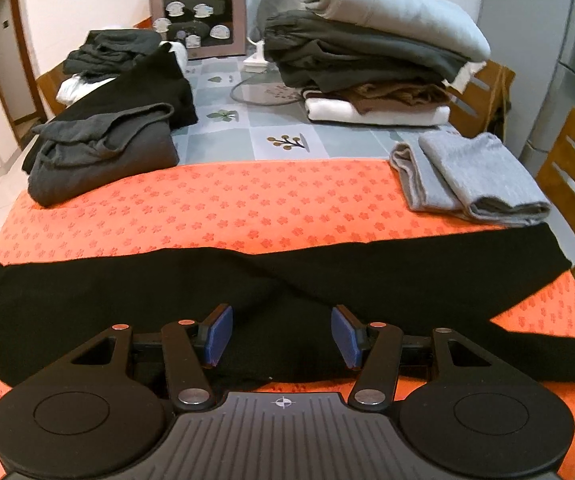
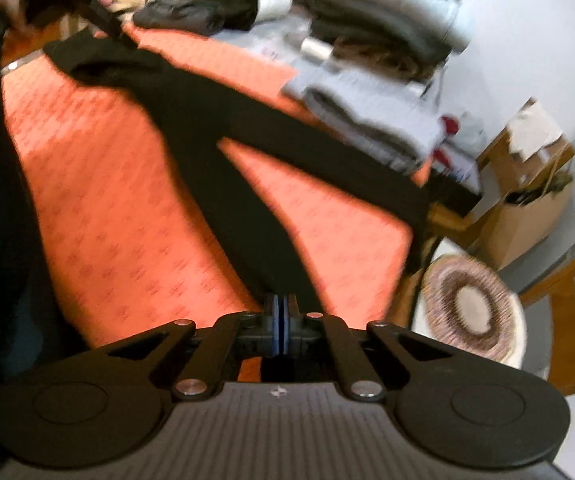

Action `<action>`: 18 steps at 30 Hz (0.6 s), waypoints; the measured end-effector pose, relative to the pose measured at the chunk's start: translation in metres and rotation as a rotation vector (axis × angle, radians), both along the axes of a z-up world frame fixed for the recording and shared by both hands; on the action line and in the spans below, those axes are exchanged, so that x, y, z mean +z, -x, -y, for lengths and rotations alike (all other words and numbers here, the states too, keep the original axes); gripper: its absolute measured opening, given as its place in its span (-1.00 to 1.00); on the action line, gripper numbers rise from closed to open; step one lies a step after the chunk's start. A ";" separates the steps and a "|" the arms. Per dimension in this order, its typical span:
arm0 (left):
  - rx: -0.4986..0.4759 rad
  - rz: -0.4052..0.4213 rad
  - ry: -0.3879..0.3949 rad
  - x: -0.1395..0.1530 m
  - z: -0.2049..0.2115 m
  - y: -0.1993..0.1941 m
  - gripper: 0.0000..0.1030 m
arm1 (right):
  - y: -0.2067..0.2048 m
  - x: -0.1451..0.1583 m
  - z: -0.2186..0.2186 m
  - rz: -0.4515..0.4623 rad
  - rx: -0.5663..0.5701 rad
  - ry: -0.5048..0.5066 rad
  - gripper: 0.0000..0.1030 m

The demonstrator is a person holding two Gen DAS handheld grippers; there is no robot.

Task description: Fold clothes

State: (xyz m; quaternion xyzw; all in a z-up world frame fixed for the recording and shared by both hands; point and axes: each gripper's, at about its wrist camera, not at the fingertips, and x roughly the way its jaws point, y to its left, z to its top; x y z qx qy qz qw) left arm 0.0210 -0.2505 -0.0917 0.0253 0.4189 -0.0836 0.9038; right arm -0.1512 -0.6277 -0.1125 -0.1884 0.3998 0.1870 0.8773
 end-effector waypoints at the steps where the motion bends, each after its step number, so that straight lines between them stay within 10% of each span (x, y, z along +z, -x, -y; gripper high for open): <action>1: 0.012 0.003 0.004 0.000 0.000 0.001 0.12 | -0.006 0.008 0.004 0.018 0.000 0.013 -0.94; 18: 0.272 0.069 0.062 0.009 -0.005 0.048 0.12 | -0.179 0.038 0.056 0.049 0.060 0.170 -0.96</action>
